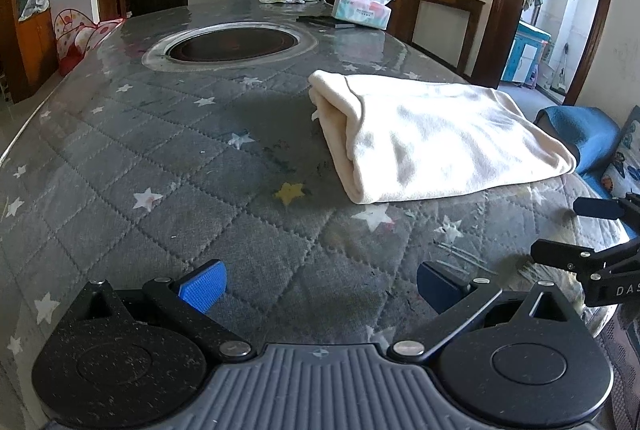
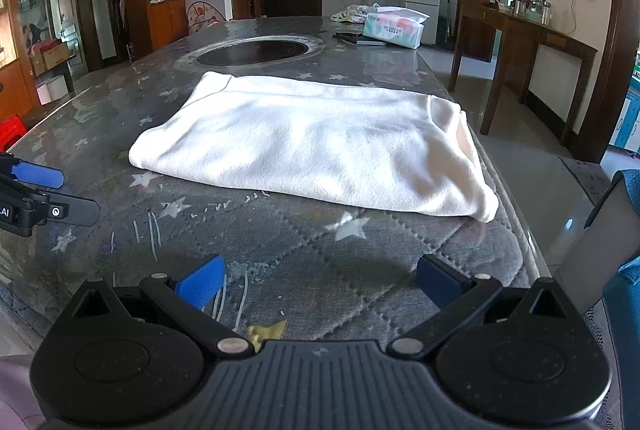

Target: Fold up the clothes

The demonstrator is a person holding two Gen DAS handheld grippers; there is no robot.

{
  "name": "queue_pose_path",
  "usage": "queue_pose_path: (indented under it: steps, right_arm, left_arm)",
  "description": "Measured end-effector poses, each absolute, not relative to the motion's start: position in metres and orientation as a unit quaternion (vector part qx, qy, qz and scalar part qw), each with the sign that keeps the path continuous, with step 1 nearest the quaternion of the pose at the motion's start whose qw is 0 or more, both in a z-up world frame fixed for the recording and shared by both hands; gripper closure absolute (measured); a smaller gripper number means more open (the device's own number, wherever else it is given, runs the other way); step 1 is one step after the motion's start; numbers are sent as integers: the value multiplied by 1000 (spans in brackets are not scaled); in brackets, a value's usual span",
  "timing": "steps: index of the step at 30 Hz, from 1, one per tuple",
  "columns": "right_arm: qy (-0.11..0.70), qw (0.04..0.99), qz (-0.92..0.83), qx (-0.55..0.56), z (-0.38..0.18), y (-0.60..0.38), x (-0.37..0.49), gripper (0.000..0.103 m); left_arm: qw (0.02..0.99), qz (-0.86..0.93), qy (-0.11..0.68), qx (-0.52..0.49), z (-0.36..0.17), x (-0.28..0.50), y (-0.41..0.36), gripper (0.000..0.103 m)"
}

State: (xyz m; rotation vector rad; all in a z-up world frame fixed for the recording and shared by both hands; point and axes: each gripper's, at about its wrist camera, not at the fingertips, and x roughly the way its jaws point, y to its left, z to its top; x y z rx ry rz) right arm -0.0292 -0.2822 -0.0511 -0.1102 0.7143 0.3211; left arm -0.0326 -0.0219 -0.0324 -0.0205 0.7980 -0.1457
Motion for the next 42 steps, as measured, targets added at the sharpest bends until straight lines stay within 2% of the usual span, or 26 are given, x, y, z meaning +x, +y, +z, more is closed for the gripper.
queue_pose_path:
  steps: [9, 42]
  right_arm:
    - [347, 923, 156, -54, -51, -283, -30, 0]
    - [344, 926, 150, -40, -49, -280, -30, 0]
  left_arm:
    - [919, -60, 388, 29, -37, -34, -33, 0]
    - [919, -40, 391, 24, -35, -30, -38, 0]
